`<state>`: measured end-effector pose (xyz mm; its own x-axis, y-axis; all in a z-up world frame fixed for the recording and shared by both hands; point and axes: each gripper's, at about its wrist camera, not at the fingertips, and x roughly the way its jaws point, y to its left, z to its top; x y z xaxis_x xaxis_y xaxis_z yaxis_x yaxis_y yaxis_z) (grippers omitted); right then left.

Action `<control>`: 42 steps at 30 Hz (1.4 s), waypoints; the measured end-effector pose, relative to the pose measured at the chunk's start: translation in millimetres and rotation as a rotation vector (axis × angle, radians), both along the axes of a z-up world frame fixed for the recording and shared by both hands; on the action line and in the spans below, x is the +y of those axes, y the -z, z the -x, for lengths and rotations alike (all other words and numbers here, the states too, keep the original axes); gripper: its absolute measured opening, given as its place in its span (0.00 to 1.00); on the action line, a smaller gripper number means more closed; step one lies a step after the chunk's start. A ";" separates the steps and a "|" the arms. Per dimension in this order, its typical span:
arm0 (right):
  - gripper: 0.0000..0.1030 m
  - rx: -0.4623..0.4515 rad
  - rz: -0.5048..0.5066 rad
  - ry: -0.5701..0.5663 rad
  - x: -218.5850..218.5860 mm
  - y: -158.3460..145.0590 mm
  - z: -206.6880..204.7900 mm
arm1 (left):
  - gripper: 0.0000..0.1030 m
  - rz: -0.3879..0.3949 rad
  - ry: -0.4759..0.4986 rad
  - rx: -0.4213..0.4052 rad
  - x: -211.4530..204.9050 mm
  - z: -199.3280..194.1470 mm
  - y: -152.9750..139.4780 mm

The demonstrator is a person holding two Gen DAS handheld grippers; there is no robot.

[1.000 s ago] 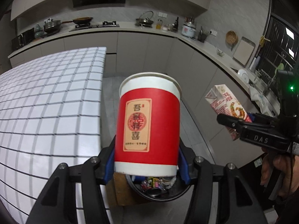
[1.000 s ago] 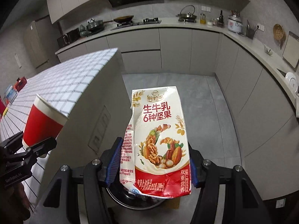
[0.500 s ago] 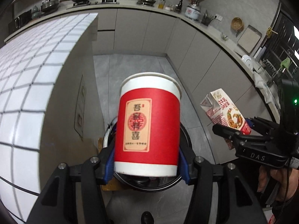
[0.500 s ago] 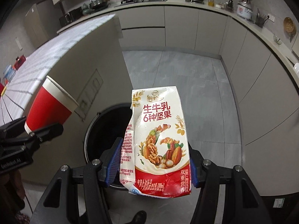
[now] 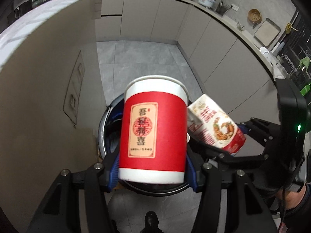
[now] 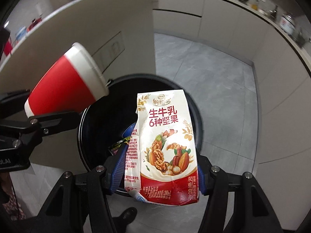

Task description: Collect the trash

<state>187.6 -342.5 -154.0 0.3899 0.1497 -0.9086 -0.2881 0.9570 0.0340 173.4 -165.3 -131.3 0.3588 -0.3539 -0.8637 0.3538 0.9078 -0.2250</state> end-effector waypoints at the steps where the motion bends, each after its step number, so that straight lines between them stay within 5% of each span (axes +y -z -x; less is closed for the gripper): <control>1: 0.61 0.003 0.003 -0.010 -1.3 5.0 -0.9 | 0.55 -0.002 -0.002 0.004 -1.4 -0.9 2.6; 6: 0.61 0.015 0.006 -0.071 3.0 17.5 -7.8 | 0.57 0.022 0.003 0.027 -6.6 -8.8 7.0; 7: 0.63 0.015 -0.005 -0.091 5.7 19.8 -6.6 | 0.65 0.023 -0.002 0.024 -5.1 -10.0 6.1; 8: 0.84 0.011 0.008 -0.095 5.3 23.3 -7.5 | 0.82 0.008 -0.029 0.010 -1.2 -10.8 4.8; 10: 0.98 -0.017 0.027 -0.102 0.3 26.2 -6.1 | 0.94 -0.025 -0.100 -0.040 10.1 -9.2 -1.0; 26: 1.00 0.004 0.021 0.146 -47.7 8.8 2.4 | 0.98 -0.162 -0.045 -0.068 -4.0 26.6 7.7; 42: 1.00 -0.099 0.043 0.227 -58.8 -69.7 78.7 | 1.00 -0.103 -0.056 -0.229 -2.7 88.5 -86.7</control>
